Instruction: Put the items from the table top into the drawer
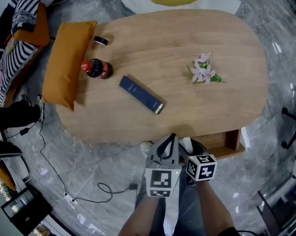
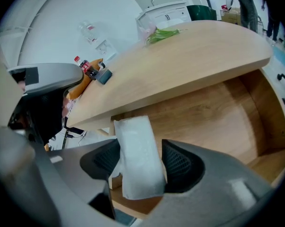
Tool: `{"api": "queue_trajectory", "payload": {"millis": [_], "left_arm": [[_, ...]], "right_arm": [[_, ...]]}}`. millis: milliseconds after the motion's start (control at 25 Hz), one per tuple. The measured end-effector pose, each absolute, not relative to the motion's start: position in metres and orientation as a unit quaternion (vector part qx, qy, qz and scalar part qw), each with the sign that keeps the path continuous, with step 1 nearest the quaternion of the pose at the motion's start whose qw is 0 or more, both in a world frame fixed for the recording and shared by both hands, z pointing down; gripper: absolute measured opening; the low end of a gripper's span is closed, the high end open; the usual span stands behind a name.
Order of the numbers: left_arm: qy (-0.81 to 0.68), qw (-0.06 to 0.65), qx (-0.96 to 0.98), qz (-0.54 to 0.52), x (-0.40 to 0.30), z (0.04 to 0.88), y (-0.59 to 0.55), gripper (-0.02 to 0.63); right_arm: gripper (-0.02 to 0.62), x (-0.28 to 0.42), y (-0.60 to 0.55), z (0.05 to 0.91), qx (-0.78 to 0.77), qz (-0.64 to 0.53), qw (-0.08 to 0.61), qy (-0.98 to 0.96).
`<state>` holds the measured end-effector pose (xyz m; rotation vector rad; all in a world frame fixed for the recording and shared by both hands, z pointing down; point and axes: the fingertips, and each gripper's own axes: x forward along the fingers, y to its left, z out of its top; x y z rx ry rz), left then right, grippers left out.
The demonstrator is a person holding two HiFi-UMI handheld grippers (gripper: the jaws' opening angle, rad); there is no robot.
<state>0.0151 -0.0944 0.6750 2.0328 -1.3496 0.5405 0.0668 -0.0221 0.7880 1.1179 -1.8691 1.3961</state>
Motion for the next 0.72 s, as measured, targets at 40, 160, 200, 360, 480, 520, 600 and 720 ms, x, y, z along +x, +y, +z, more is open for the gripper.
{"api": "queue_trajectory", "payload": {"millis": [40, 160, 200, 360, 480, 520, 600, 720], "left_arm": [[-0.514, 0.316, 0.771, 0.205, 0.014, 0.675, -0.094, 0.011], [-0.519, 0.320, 0.767, 0.202, 0.012, 0.677, -0.094, 0.012], [-0.520, 0.321, 0.766, 0.201, 0.012, 0.677, -0.094, 0.012], [-0.520, 0.321, 0.767, 0.198, 0.013, 0.676, -0.094, 0.011], [-0.518, 0.322, 0.767, 0.199, 0.013, 0.675, -0.092, 0.012], [-0.518, 0.321, 0.767, 0.199, 0.013, 0.675, -0.092, 0.011], [-0.519, 0.321, 0.767, 0.198, 0.013, 0.674, -0.091, 0.011], [-0.522, 0.319, 0.766, 0.196, 0.012, 0.672, -0.092, 0.012]], "right_arm": [[0.279, 0.068, -0.023, 0.789, 0.420, 0.518, 0.275, -0.693], [0.297, 0.073, -0.024, 0.790, 0.432, 0.519, 0.277, -0.683], [0.310, 0.075, -0.024, 0.791, 0.438, 0.522, 0.277, -0.677], [0.367, 0.082, -0.024, 0.793, 0.451, 0.536, 0.270, -0.660], [0.371, 0.082, -0.023, 0.792, 0.449, 0.532, 0.277, -0.663], [0.374, 0.083, -0.022, 0.792, 0.453, 0.531, 0.278, -0.661], [0.392, 0.088, -0.023, 0.791, 0.465, 0.527, 0.278, -0.654], [0.434, 0.092, -0.024, 0.785, 0.483, 0.529, 0.268, -0.644]]}}
